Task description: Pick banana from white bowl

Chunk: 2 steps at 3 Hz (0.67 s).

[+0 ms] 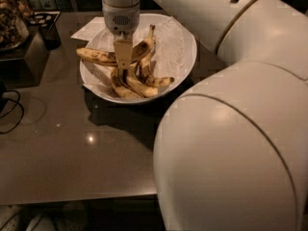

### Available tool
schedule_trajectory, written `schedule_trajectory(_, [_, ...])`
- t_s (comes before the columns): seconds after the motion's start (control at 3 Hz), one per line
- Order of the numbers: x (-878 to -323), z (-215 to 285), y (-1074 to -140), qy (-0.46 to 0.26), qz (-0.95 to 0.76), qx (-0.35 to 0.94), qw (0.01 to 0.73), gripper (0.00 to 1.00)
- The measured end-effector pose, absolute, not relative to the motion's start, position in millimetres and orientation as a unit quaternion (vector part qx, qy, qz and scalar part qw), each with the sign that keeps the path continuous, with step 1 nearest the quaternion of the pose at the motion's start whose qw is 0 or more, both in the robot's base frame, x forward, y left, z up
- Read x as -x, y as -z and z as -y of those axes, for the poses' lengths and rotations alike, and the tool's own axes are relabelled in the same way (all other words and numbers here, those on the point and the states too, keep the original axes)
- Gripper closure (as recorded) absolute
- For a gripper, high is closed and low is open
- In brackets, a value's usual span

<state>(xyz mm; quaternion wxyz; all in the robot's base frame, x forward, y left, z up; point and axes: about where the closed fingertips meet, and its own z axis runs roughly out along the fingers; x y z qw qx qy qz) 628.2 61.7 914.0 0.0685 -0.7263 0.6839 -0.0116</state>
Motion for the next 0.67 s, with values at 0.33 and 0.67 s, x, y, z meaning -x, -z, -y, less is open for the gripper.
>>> schedule_trajectory(0.33, [-611, -52, -926, -0.003, -0.702, 0.707, 0.08, 1.0])
schedule_trajectory(0.67, [-592, -41, -942, -0.01, -0.72, 0.687, 0.099, 1.0])
